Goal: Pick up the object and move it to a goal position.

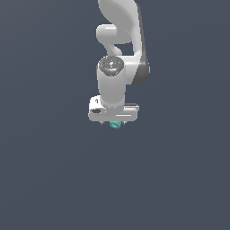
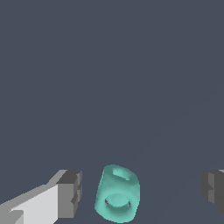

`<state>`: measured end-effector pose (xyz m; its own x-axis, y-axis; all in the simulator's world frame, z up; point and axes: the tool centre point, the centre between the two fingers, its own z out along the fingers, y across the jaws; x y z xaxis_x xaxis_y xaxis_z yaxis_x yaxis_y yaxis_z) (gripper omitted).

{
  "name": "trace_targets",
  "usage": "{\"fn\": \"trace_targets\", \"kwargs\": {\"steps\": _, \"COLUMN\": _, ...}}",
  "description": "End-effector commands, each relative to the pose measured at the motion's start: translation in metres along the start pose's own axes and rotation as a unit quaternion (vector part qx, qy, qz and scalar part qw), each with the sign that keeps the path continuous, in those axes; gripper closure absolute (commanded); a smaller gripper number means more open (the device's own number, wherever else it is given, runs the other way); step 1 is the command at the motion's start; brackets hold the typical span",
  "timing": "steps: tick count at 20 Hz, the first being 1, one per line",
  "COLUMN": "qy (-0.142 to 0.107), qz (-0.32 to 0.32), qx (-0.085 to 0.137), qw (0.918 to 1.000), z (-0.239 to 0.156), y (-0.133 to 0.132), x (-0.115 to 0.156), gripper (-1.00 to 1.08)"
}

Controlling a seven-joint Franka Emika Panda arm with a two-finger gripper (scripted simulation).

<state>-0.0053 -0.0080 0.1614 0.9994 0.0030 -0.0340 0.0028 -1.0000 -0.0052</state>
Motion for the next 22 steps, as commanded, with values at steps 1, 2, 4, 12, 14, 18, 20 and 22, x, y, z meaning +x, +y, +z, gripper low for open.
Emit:
{"fn": "trace_targets", "kwargs": {"steps": 1, "qy": 0.0, "qz": 0.0, "qx": 0.0, "qw": 1.0, "z": 0.0, "y": 0.0, "x": 0.0, "gripper": -0.92}}
{"fn": "trace_targets", "kwargs": {"steps": 2, "qy": 0.0, "qz": 0.001, "qx": 0.0, "qw": 1.0, "z": 0.0, "y": 0.001, "x": 0.0, "gripper": -0.92}}
{"fn": "trace_targets", "kwargs": {"steps": 4, "qy": 0.003, "qz": 0.006, "qx": 0.0, "qw": 1.0, "z": -0.002, "y": 0.006, "x": 0.002, "gripper": -0.92}}
{"fn": "trace_targets", "kwargs": {"steps": 12, "qy": 0.017, "qz": 0.036, "qx": 0.001, "qw": 0.9992, "z": -0.011, "y": 0.036, "x": 0.01, "gripper": -0.92}}
{"fn": "trace_targets", "kwargs": {"steps": 14, "qy": 0.016, "qz": 0.035, "qx": 0.001, "qw": 0.9992, "z": -0.01, "y": 0.034, "x": 0.009, "gripper": -0.92}}
{"fn": "trace_targets", "kwargs": {"steps": 18, "qy": 0.016, "qz": 0.041, "qx": 0.001, "qw": 0.999, "z": -0.006, "y": 0.032, "x": 0.005, "gripper": -0.92}}
{"fn": "trace_targets", "kwargs": {"steps": 20, "qy": 0.016, "qz": 0.046, "qx": 0.001, "qw": 0.9988, "z": -0.001, "y": 0.03, "x": 0.001, "gripper": -0.92}}
{"fn": "trace_targets", "kwargs": {"steps": 22, "qy": 0.016, "qz": 0.052, "qx": 0.001, "qw": 0.9985, "z": 0.004, "y": 0.027, "x": -0.004, "gripper": -0.92}}
